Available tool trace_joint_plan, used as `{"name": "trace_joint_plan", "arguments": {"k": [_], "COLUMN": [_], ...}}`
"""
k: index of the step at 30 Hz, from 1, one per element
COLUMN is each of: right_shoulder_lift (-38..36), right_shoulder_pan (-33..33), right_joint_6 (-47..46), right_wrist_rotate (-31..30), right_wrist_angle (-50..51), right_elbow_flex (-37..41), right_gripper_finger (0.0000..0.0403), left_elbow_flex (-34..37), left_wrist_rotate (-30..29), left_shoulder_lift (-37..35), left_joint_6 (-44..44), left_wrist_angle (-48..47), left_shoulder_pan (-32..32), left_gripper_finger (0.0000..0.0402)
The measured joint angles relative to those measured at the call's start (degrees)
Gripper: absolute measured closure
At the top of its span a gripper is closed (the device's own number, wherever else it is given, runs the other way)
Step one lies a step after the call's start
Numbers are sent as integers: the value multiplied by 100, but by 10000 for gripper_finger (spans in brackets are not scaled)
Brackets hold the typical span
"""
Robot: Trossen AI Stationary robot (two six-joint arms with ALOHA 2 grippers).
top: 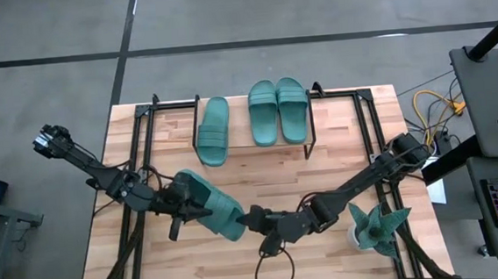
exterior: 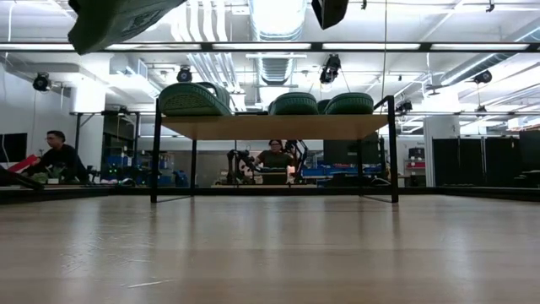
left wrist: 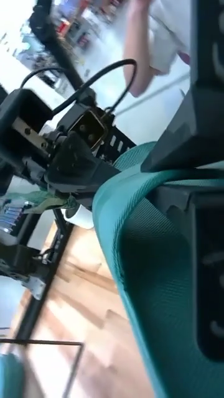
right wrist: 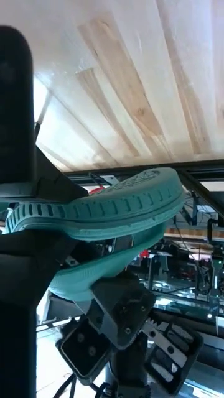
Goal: Pick and place slides into the shelf
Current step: Put the green slides on the shelf
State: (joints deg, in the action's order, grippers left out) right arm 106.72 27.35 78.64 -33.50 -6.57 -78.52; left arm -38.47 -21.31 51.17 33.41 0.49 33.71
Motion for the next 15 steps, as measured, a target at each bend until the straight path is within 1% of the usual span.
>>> {"name": "trace_joint_plan", "arguments": {"k": [4, 7, 11, 15], "right_shoulder_lift": [0, -8, -13, -13], "right_shoulder_pan": [0, -2, -2, -11], "right_joint_6": [-23, -80, -277, -482], "right_wrist_rotate": [-45, -276, -429, -497], "right_wrist_angle": [-30, -66, 4, 35], "right_elbow_flex": [2, 2, 6, 13], "right_gripper_finger": [369, 369, 369, 369], "left_elbow_flex": [-14, -21, -27, -17], "left_wrist_rotate": [87, 86, 106, 69], "left_shoulder_lift": [-188, -429, -813, -1151], "left_joint_6": [-790, -1164, -1335, -1339], "left_wrist_angle": [-20, 67, 136, 88], "left_shoulder_pan": [0, 2, 11, 11], "left_gripper_finger": [336, 296, 251, 227]}}
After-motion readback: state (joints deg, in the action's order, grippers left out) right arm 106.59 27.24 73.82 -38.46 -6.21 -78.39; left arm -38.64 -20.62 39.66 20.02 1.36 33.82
